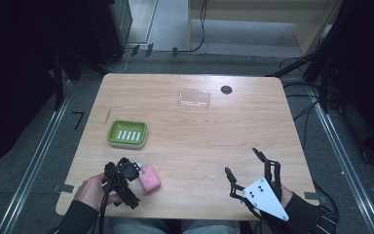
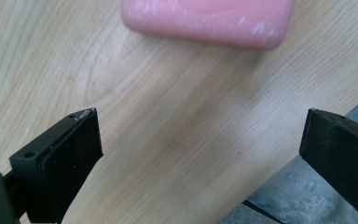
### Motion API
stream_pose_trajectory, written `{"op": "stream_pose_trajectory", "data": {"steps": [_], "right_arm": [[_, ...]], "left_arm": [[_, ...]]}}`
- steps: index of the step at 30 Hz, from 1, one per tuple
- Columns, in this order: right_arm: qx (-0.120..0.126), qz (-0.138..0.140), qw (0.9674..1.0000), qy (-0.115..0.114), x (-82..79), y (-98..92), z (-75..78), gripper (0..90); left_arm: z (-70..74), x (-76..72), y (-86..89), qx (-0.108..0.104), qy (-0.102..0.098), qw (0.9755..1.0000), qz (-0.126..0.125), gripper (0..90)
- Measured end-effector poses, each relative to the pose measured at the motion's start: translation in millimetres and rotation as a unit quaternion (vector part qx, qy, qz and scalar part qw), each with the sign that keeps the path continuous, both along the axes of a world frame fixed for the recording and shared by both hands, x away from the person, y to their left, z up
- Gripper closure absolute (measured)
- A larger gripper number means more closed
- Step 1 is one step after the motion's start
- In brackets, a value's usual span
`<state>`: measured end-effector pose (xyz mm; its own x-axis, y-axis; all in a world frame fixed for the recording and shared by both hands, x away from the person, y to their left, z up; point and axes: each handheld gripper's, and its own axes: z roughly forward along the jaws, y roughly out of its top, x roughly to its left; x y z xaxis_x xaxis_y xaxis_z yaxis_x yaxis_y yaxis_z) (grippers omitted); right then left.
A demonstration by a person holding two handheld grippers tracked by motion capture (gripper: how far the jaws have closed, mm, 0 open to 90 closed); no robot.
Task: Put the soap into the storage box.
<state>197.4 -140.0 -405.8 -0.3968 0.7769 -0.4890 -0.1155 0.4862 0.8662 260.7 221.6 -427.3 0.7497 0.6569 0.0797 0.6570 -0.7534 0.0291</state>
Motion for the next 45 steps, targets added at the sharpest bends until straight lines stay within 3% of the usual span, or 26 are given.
{"op": "stream_pose_trajectory", "data": {"steps": [35,45], "right_arm": [[0.001,0.0,1.0,-0.001,0.0,-0.8,0.1,13.2],[0.001,0.0,1.0,-0.001,0.1,-1.0,0.1,13.2]], "left_arm": [[-11.3,32.8,-41.4,-0.001,0.005,0.9995,-0.031,0.0],[-19.0,40.4,-50.2,0.009,0.008,0.9991,-0.04,0.0]]}}
